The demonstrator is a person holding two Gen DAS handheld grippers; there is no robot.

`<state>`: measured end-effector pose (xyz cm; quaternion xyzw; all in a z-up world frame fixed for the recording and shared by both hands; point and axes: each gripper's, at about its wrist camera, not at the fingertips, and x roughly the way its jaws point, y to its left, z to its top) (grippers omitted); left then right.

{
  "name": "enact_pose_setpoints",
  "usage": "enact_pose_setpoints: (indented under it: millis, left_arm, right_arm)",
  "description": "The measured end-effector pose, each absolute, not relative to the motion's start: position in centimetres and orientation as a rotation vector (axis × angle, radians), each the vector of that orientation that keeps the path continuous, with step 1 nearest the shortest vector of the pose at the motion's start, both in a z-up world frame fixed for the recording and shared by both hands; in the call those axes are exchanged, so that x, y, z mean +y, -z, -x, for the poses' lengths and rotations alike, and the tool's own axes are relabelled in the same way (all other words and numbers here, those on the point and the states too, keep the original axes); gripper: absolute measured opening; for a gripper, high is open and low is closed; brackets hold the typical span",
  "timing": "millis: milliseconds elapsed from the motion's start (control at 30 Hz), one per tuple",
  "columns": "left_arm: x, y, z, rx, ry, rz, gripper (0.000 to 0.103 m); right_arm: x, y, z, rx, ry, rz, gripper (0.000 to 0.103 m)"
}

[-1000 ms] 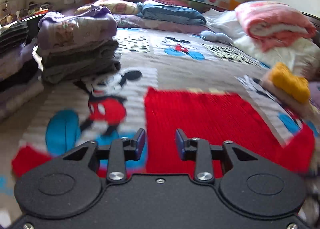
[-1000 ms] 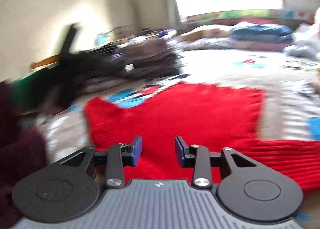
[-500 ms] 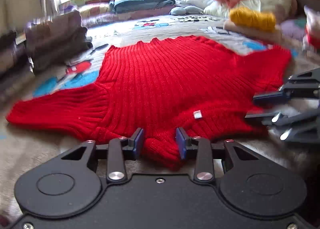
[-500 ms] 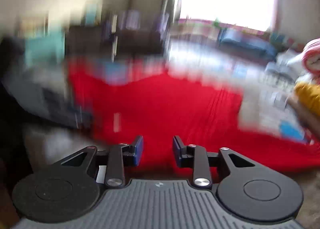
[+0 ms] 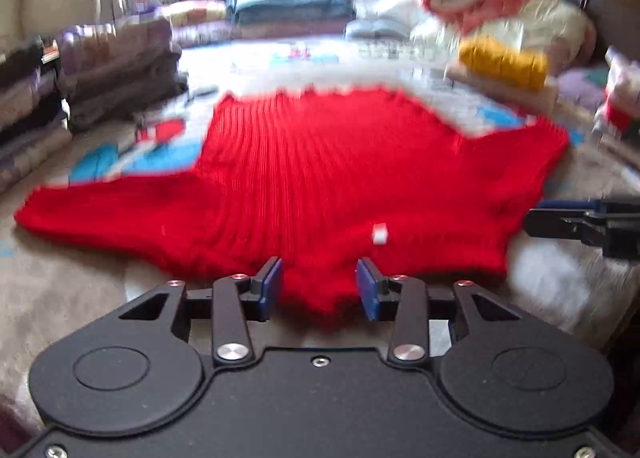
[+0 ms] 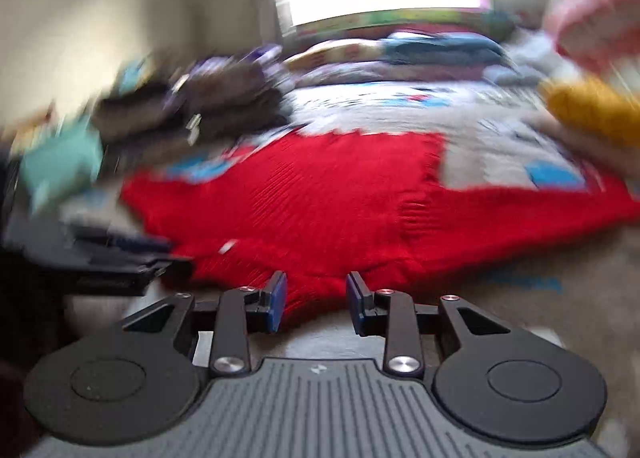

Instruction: Fold clothes

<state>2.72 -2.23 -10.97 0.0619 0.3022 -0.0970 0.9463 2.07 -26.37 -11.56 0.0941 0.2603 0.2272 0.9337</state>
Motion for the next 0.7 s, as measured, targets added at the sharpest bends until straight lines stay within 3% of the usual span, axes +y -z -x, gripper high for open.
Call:
enact_pose_setpoints:
  millis: [100, 167, 533, 567, 600, 700]
  left_arm:
    - [-3.6, 10.4, -2.1, 0.574, 0.239, -0.167, 0.04]
    - [-4.9, 10.4, -1.7, 0.56, 0.272, -0.206, 0.047]
    - [-13.4, 10.1, -3.6, 0.493, 0.39, -0.375, 0.05]
    - [-13.7, 9.9, -4.5, 0.496, 0.383, -0.359, 0.047]
    - [-14.0, 9.8, -5.9, 0.501, 0.357, -0.348, 0.034]
    - [-14.7, 9.3, -10.1, 0.514, 0.291, -0.308, 0.025]
  right_arm:
    - [-30.6, 12.6, -3.0, 0.528, -0.384, -0.456, 0.035]
    - [-33.1, 13.8, -3.6, 0.544, -0.315, -0.591, 0.037]
    - [-39.6, 16.9, -3.5, 0.467, -0.158, -0.901, 0.038]
    - [-39.6, 16.9, -3.6, 0.466, -0.163, -0.895, 0.038]
    - [-39.6, 16.8, -3.6, 0.464, -0.168, -0.889, 0.039]
    - [-39.5, 16.2, -3.5, 0.449, -0.212, -0.836, 0.04]
